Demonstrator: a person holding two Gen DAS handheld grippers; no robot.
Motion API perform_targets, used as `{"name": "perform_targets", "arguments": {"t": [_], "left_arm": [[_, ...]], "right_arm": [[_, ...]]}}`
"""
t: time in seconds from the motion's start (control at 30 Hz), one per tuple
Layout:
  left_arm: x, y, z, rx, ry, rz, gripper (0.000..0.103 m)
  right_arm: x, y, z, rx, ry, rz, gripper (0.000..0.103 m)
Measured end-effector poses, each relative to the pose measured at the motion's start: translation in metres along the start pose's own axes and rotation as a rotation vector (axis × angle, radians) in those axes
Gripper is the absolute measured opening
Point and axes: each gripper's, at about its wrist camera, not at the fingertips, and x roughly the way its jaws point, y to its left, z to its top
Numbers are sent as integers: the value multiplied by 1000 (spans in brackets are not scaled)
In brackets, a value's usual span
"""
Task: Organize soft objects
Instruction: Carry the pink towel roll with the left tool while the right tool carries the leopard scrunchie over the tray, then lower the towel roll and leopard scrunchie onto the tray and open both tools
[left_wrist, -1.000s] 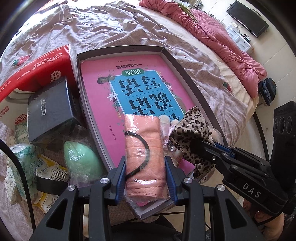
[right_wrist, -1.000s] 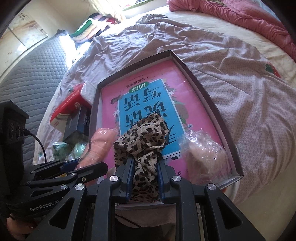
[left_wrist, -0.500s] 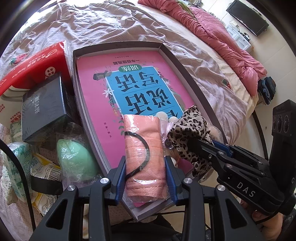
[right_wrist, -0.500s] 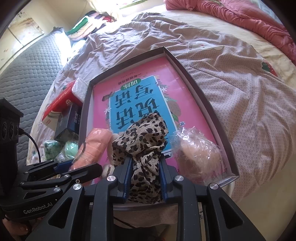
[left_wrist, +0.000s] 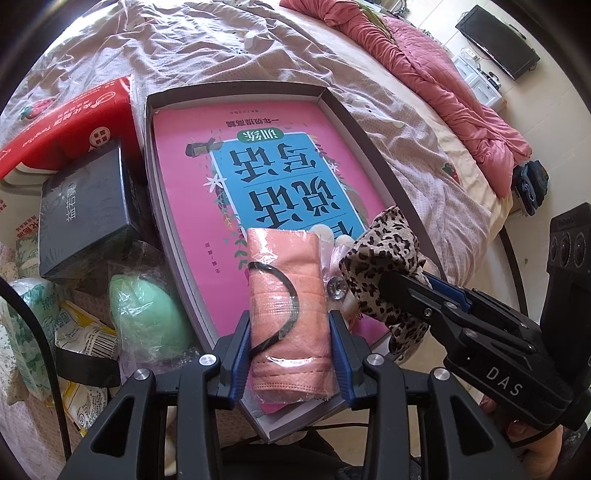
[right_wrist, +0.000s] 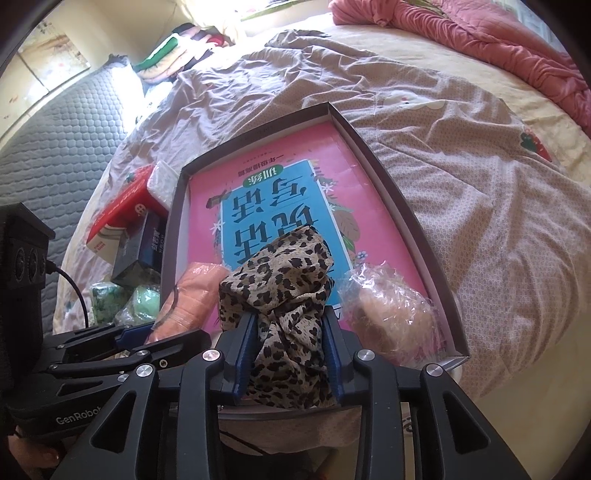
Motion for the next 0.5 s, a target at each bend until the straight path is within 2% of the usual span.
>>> {"name": "perform_targets", "arguments": {"t": [0.27,0.5], "left_arm": [[-1,-2,0,9,2,9,39],[-3,-1,0,7,3,8,39]], "right_arm": [[2,2,-2,-8,12,-18,41],[-6,0,2,-6,-15,-20,45]]}}
